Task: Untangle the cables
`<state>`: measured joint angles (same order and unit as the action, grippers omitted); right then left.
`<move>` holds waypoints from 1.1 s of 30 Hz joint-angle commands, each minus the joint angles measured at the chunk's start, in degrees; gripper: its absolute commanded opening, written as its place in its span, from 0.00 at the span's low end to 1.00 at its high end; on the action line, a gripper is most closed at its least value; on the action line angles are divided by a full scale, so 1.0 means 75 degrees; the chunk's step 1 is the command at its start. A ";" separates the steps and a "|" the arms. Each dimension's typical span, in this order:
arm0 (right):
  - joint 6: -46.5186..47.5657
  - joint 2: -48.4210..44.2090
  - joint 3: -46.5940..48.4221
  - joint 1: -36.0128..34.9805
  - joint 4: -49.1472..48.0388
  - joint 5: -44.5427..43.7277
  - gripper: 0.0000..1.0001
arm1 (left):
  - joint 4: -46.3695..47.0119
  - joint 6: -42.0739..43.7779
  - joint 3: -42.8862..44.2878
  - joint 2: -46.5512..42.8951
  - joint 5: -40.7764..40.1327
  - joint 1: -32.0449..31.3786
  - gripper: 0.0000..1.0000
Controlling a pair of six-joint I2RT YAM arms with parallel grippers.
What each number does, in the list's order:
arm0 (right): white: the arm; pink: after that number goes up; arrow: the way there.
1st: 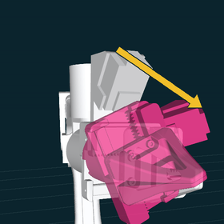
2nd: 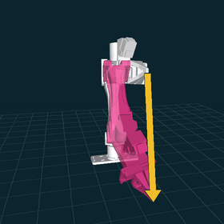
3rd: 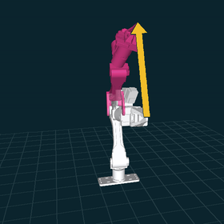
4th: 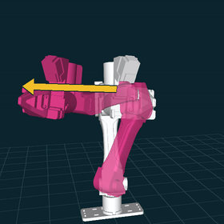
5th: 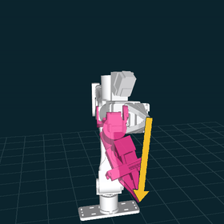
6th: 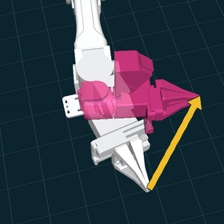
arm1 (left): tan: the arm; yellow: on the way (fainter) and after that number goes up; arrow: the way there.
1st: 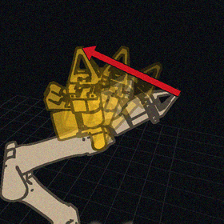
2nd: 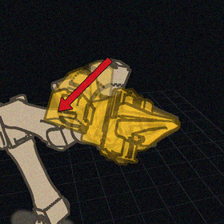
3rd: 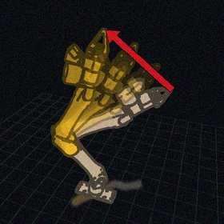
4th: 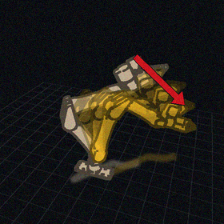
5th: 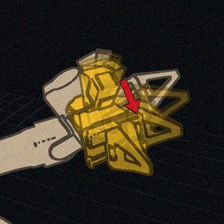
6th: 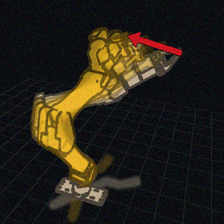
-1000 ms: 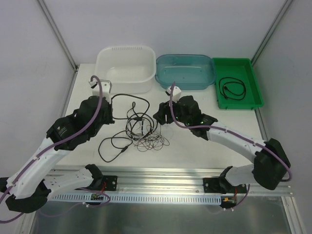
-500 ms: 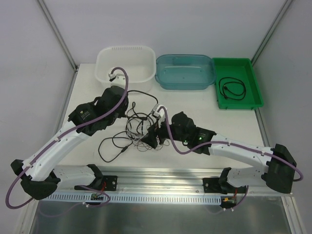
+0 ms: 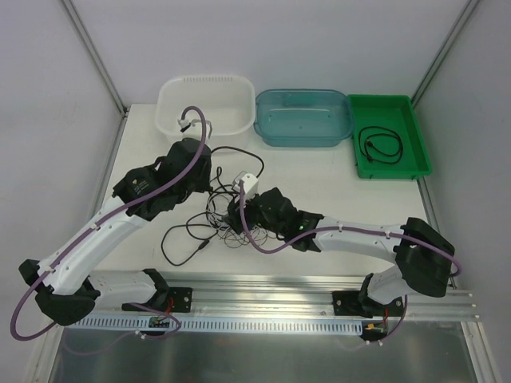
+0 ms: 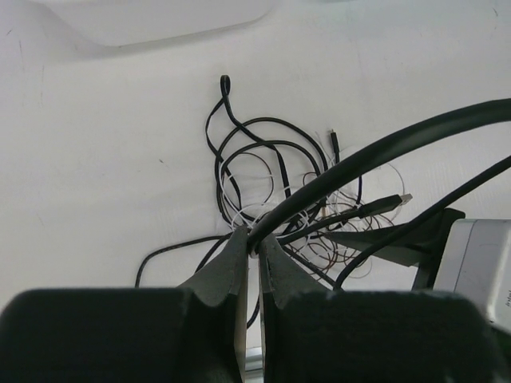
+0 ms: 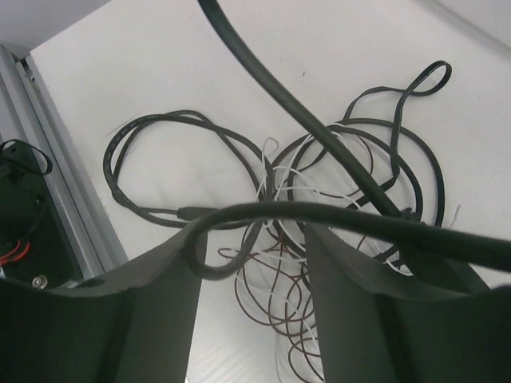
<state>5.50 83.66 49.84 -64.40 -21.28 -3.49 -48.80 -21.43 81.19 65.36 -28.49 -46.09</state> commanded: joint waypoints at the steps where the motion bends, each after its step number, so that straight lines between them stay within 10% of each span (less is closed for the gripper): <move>1: 0.0064 0.0224 0.0479 -0.0073 -0.0936 -0.0367 0.54 | 0.0283 -0.0283 0.0062 -0.0031 0.0166 0.0016 0.00; 6: 0.0215 -0.0241 0.0561 -0.0073 -0.0272 -0.0460 0.02 | 0.0365 -0.0202 -0.0149 -0.0078 0.0236 0.0144 0.00; 9: 0.0625 -0.0816 0.0876 -0.0050 0.0943 -0.0823 0.01 | 0.0482 -0.0154 -0.0313 -0.0125 0.0364 0.0460 0.11; 13: 0.1129 -0.1765 0.1731 0.0079 0.2798 -0.1537 0.01 | 0.0939 0.0115 -0.0571 -0.0172 0.1112 0.0952 0.57; 18: 0.1551 -0.2411 0.3207 0.0676 0.4778 -0.2441 0.01 | 0.1688 0.0793 -0.0945 -0.0615 0.1747 0.1666 0.87; 33: 0.2724 -0.2822 0.6302 0.0864 0.6036 -0.3391 0.01 | 0.6108 0.1662 -0.4942 -0.2516 0.4792 0.2160 0.96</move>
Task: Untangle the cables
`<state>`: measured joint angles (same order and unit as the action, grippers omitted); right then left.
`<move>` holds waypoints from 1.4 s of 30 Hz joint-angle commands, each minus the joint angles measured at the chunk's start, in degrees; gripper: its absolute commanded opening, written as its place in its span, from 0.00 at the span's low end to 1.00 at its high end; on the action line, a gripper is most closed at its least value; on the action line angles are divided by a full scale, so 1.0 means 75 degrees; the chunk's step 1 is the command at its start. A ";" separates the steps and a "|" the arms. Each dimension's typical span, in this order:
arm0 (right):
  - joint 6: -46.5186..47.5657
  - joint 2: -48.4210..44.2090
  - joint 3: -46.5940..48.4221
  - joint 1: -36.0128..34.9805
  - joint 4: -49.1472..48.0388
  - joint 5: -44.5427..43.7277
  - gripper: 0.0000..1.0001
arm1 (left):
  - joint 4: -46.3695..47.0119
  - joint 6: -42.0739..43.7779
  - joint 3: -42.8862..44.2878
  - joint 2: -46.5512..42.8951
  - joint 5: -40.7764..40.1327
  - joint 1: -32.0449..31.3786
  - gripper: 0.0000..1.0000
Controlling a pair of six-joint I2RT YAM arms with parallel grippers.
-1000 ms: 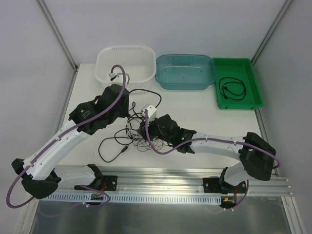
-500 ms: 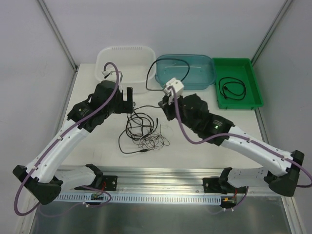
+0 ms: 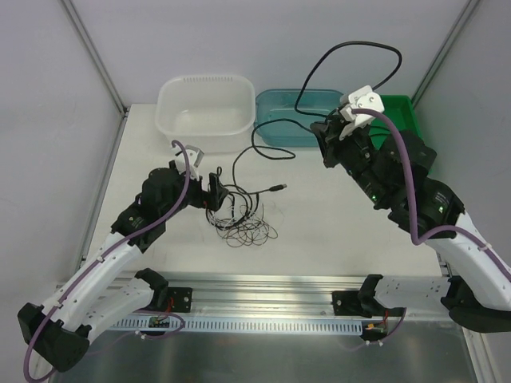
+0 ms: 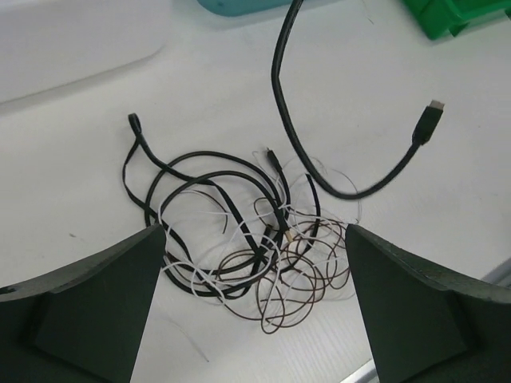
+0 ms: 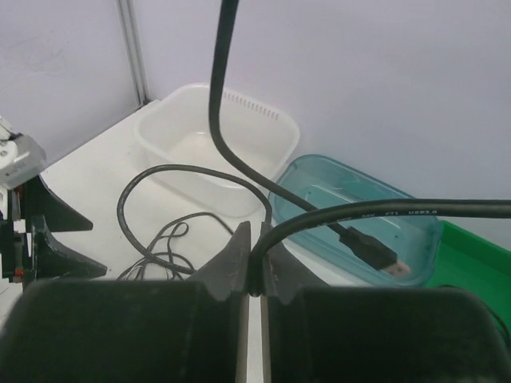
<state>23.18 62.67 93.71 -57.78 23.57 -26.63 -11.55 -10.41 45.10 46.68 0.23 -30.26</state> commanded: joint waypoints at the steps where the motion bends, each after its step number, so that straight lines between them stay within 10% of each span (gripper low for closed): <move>1: 0.0355 -0.0036 0.0466 0.0004 0.0068 -0.0316 0.01 | 0.1165 0.0263 -0.0096 0.0011 0.1116 0.0050 0.96; 14: 0.0273 0.0046 0.0349 0.1608 0.0361 -0.1136 0.01 | 0.0323 0.0252 0.0197 0.0596 -0.0975 0.0085 0.98; 32: -0.0946 0.2119 0.1262 0.7490 -0.1256 -0.0843 0.01 | -0.1003 0.0099 0.0690 0.1276 -0.2562 0.0414 0.99; 42: -0.0501 0.4146 0.2036 0.8255 -0.2356 -0.0832 0.01 | -0.1143 0.0193 0.0725 0.1429 -0.2620 0.0402 0.99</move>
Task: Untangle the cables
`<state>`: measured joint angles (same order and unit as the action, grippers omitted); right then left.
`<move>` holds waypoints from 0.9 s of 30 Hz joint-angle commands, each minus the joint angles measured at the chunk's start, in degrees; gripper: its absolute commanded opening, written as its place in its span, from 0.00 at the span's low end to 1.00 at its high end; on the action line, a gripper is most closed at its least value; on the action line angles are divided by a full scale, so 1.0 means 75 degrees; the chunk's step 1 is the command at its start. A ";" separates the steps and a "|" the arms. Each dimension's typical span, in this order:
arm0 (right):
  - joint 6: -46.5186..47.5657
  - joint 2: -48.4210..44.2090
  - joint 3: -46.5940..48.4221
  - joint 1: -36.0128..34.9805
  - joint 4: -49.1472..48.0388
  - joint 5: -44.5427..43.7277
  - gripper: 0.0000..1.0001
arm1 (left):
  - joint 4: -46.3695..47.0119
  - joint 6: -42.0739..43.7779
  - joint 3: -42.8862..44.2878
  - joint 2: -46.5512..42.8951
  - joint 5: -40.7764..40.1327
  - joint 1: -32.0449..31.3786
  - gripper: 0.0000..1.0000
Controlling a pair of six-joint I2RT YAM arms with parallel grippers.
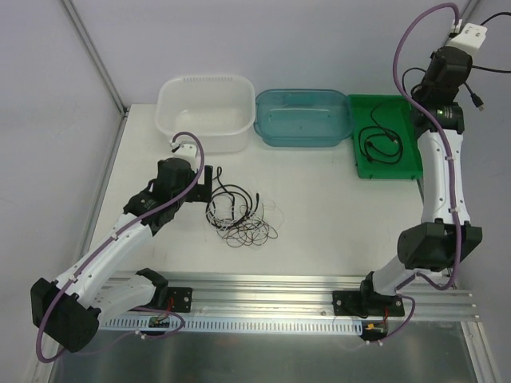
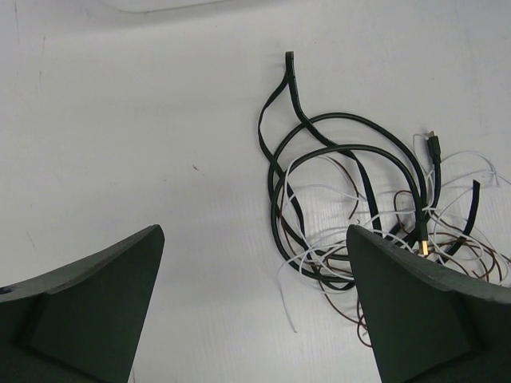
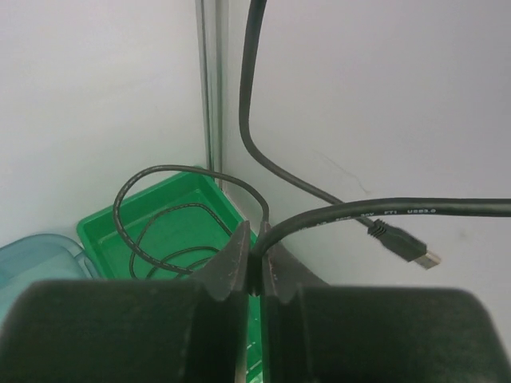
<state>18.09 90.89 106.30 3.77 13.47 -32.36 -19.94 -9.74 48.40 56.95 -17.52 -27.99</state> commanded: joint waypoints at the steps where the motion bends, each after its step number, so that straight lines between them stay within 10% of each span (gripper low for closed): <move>1: 0.0178 0.0582 0.0369 0.0071 -0.1093 -0.0068 0.01 | -0.0048 0.0103 0.0285 0.0117 -0.0254 0.0110 0.99; 14: -0.0559 0.2892 0.0030 0.0107 -0.1446 0.1277 0.01 | -0.0223 0.0290 0.0378 0.0575 -0.0500 0.0099 0.99; 27: -0.1040 0.4334 0.0814 0.0352 0.1050 0.3798 0.01 | -0.0317 0.0290 0.0414 0.0633 -0.0406 0.0110 0.99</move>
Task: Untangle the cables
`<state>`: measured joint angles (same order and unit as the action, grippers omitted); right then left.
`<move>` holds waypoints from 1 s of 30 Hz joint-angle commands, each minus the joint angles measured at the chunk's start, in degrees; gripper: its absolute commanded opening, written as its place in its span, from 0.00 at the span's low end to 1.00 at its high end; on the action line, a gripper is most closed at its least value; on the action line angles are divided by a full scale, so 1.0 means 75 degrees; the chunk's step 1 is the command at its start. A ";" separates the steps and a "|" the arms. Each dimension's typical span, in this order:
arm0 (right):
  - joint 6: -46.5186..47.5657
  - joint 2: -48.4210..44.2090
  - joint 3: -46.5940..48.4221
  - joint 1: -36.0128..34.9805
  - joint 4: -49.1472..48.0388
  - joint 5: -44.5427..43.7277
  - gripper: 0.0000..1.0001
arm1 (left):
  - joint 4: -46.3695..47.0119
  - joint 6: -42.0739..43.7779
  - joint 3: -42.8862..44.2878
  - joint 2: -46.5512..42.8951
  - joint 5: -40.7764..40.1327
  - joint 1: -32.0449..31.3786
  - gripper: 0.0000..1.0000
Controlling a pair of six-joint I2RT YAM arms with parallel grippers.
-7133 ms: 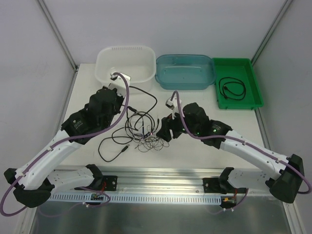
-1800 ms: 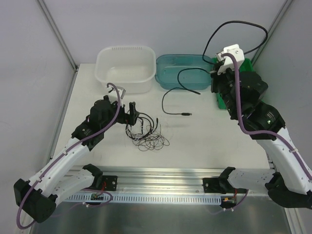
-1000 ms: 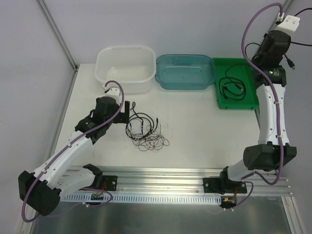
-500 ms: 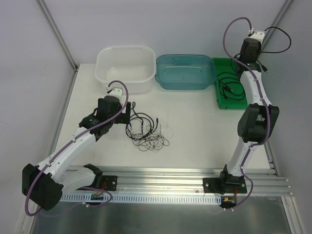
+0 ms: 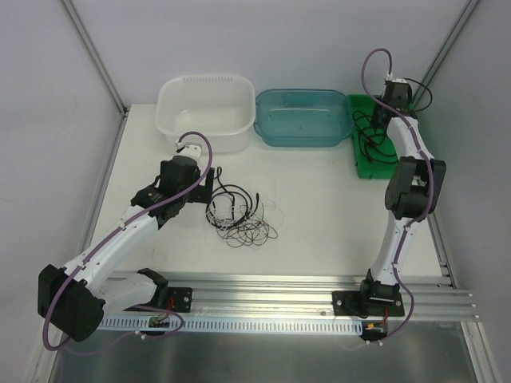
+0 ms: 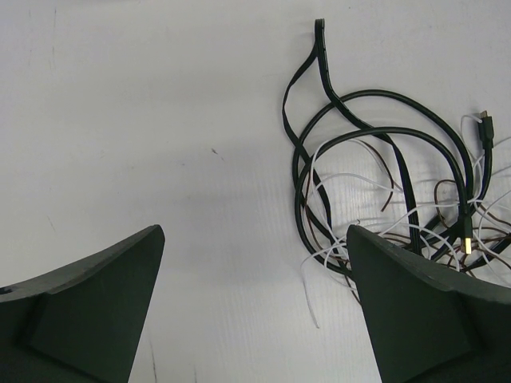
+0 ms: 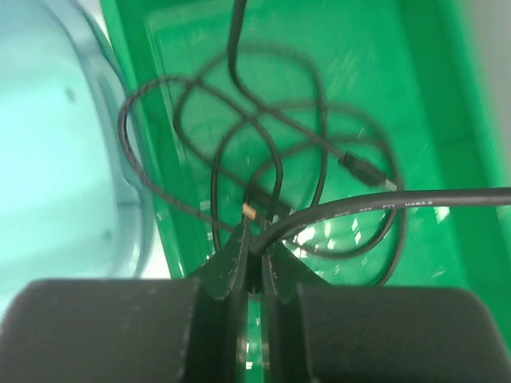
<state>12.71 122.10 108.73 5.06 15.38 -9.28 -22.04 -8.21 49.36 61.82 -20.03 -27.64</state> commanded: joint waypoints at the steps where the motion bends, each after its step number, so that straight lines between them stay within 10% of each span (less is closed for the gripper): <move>1: -0.0382 0.0231 0.0561 0.0239 0.0960 0.0745 0.01 | -0.0049 0.0086 0.0297 -0.0005 -0.0071 0.0064 0.99; 11: -0.0827 0.0653 0.0667 0.0579 0.1933 0.0100 0.02 | -0.0061 0.0087 0.0309 0.0019 -0.0025 0.0052 0.99; 30: -0.0980 -0.0587 -0.0328 0.0825 0.2591 0.1964 0.50 | -0.0120 0.0016 0.0367 -0.0005 0.0210 0.0064 0.99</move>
<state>6.33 126.06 107.83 11.22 35.40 4.25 -23.11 -8.12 50.09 62.65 -19.57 -27.64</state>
